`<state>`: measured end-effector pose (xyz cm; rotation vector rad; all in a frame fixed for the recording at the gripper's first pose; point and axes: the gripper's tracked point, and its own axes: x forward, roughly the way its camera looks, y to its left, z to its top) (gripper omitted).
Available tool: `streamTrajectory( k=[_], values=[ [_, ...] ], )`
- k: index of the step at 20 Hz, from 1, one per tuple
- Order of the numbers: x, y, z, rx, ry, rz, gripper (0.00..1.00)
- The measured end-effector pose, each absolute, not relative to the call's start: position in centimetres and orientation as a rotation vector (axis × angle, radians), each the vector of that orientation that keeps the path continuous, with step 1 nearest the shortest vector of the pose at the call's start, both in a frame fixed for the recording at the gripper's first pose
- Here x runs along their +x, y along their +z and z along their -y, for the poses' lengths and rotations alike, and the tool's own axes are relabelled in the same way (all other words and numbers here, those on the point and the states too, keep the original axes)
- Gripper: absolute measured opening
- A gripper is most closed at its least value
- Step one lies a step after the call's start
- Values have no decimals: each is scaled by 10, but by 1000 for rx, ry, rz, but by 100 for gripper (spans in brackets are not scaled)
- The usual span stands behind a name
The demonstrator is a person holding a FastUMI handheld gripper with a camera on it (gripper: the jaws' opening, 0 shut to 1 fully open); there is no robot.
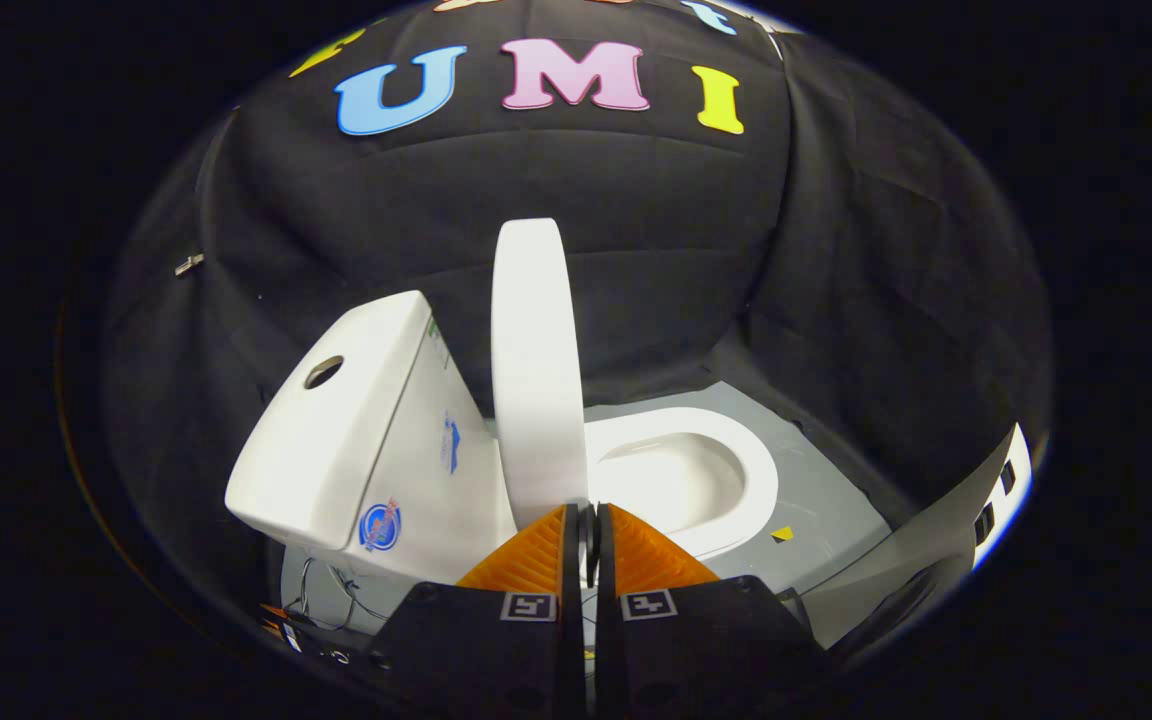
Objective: Open the toilet lid.
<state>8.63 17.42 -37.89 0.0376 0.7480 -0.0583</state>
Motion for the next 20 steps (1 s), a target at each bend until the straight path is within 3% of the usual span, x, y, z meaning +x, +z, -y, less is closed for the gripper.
streamTrajectory(
  k=[10, 20],
  values=[
    [79, -383, -248, -61, 6, -713, 13],
    [77, -387, -260, -125, 22, -696, 13]
  ],
)
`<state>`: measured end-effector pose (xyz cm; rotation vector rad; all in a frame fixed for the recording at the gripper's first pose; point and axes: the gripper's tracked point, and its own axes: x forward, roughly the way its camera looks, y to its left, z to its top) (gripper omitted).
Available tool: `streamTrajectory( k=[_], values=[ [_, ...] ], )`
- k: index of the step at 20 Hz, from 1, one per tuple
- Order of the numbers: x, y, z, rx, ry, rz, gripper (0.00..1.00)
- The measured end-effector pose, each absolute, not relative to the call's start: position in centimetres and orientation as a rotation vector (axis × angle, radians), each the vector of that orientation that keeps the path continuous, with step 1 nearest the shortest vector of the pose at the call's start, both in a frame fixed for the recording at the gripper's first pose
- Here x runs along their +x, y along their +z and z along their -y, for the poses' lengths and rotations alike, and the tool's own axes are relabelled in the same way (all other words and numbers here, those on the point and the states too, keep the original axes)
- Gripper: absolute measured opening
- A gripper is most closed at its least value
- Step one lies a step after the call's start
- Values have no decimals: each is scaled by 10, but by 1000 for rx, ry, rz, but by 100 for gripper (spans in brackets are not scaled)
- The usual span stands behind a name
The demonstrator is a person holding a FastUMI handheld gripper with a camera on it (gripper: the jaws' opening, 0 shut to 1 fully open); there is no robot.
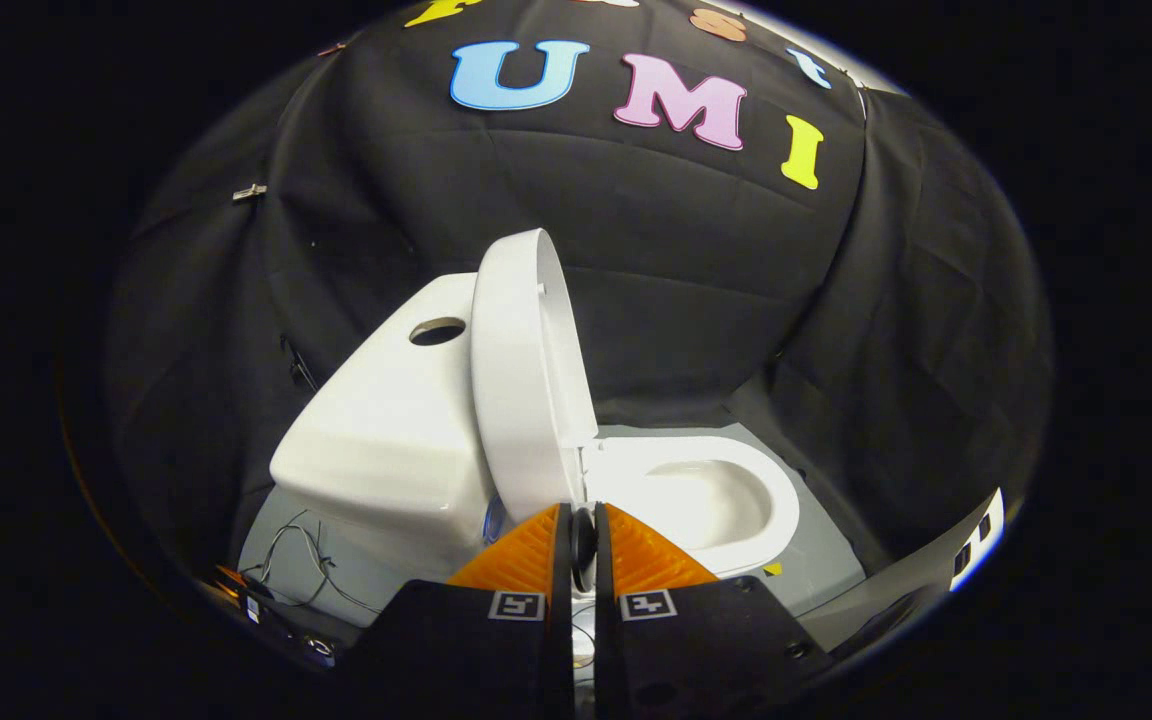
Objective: Open the toilet lid.
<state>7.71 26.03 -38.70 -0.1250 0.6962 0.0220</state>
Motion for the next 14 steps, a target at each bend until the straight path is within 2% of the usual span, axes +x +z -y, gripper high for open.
streamTrajectory(
  k=[2, 4, 7, 9, 11, 14],
  values=[
    [77, -382, -257, -131, 32, -688, 19],
    [77, -380, -255, -149, 28, -684, 35],
    [73, -378, -253, -159, 28, -666, 84],
    [74, -367, -253, -150, 31, -638, 93],
    [76, -352, -249, -147, 29, -605, 99],
    [75, -328, -249, -123, 59, -569, 99]
  ],
)
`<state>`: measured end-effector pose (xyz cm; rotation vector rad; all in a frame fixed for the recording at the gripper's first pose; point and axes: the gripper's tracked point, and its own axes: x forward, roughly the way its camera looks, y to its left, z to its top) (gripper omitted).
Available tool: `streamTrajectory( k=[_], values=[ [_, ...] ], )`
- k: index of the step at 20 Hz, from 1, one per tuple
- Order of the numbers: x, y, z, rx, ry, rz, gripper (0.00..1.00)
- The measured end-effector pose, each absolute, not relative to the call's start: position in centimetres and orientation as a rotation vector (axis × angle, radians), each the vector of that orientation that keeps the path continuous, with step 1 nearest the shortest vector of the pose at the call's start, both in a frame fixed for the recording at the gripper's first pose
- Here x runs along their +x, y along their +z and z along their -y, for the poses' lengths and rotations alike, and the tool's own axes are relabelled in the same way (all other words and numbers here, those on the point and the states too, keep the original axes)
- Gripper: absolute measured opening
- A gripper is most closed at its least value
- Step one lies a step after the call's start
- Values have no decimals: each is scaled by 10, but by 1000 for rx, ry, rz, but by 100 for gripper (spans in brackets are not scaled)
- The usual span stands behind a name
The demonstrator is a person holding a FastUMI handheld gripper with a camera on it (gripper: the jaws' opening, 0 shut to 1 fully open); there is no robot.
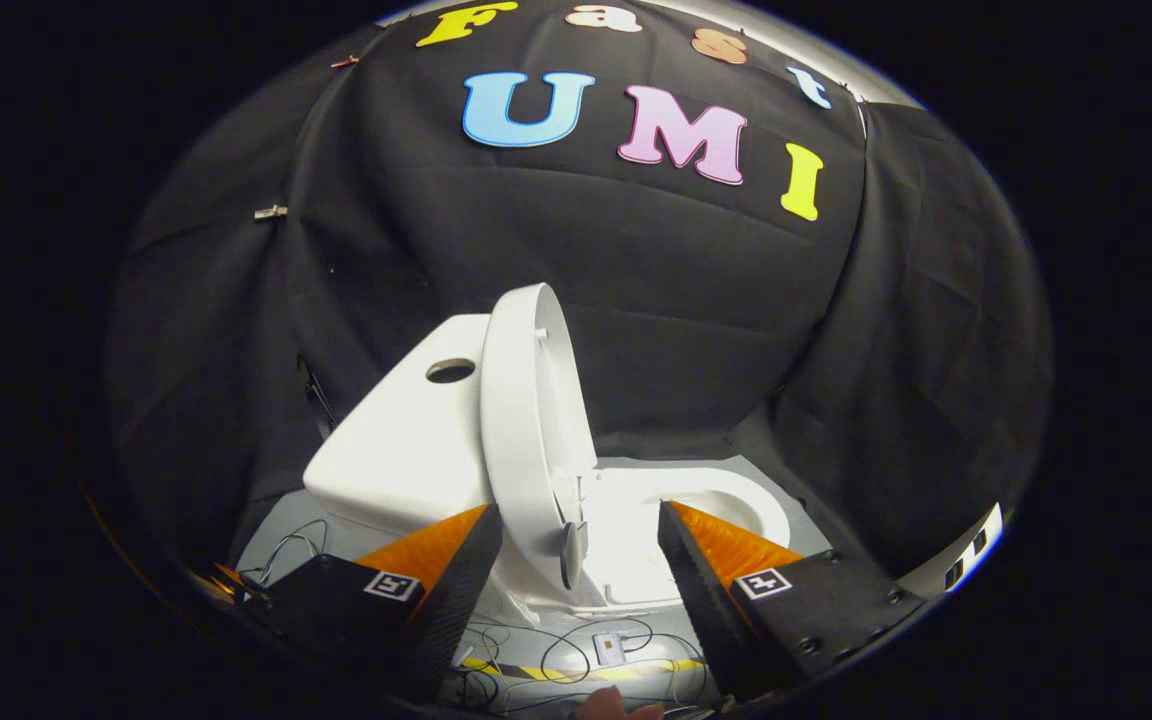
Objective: Open the toilet lid.
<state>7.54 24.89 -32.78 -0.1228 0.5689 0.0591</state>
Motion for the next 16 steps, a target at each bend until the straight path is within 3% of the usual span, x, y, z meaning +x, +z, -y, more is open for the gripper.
streamTrajectory(
  k=[16],
  values=[
    [89, -128, -162, -14, 60, -260, 98]
  ],
)
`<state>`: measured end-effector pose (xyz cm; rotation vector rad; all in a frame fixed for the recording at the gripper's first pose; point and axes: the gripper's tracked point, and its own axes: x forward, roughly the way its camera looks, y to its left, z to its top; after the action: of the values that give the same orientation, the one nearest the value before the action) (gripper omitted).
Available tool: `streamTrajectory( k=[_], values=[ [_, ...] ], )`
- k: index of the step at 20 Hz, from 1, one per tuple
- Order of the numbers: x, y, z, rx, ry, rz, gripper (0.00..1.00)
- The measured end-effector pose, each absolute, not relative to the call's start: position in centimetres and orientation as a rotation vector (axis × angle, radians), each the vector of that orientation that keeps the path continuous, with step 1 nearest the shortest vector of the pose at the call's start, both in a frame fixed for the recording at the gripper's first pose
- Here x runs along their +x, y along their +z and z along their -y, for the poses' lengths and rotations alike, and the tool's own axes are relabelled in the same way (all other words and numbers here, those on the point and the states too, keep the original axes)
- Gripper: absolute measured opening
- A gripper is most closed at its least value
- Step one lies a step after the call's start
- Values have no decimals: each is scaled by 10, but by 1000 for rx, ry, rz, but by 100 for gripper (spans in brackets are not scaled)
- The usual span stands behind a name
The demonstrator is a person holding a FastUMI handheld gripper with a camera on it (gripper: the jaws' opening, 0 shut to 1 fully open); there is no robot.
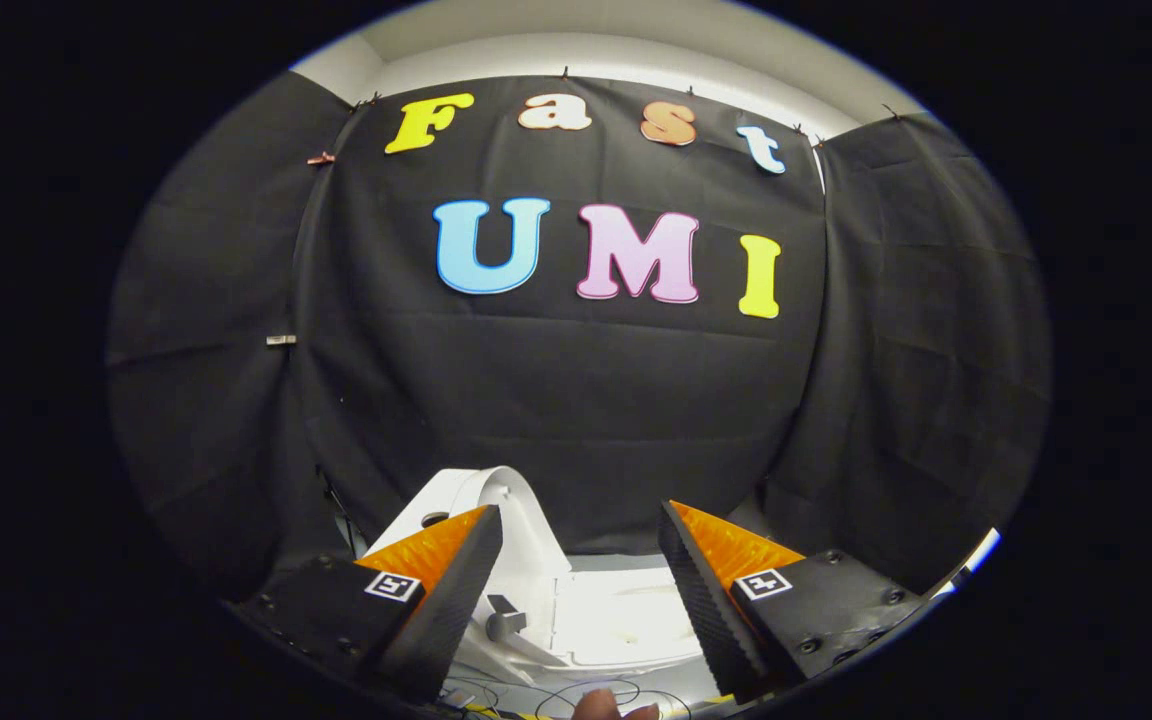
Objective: Open the toilet lid.
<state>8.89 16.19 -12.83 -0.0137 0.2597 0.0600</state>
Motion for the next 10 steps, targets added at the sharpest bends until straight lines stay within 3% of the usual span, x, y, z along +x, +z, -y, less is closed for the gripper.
streamTrajectory(
  k=[10],
  values=[
    [79, -53, -74, 33, -8, -173, 98]
  ],
)
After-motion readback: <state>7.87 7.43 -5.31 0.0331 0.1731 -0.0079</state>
